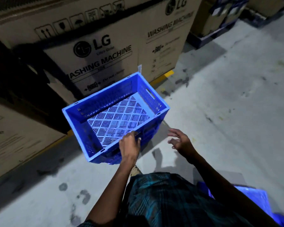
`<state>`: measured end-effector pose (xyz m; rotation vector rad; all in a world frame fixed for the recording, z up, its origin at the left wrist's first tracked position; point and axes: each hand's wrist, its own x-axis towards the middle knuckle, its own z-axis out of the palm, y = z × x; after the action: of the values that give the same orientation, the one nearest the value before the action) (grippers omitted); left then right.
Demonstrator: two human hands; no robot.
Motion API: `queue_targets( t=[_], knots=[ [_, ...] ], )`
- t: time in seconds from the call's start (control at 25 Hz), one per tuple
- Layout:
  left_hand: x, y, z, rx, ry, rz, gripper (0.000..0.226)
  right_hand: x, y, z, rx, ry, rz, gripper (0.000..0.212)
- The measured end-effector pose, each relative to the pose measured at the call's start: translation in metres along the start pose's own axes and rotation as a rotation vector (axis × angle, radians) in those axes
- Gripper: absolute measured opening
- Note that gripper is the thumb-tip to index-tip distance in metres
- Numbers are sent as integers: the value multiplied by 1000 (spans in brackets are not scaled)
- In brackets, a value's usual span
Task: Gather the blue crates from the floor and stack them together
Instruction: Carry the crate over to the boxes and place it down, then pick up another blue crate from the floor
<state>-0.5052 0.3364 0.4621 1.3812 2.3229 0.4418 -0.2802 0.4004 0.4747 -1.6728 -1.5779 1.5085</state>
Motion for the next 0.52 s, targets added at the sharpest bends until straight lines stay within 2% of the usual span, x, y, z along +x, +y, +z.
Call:
queue_targets(
  t=[0.24, 0.4, 0.52],
  knots=[
    [-50, 113, 39, -169, -222, 356, 27, -110, 68, -105, 249, 281, 68, 37],
    [-121, 185, 85, -283, -427, 440, 18, -186, 132, -163, 361, 470, 84, 33],
    [-160, 231, 118, -250, -608, 545, 13, -232, 173, -195, 446, 631, 136, 35]
  ],
)
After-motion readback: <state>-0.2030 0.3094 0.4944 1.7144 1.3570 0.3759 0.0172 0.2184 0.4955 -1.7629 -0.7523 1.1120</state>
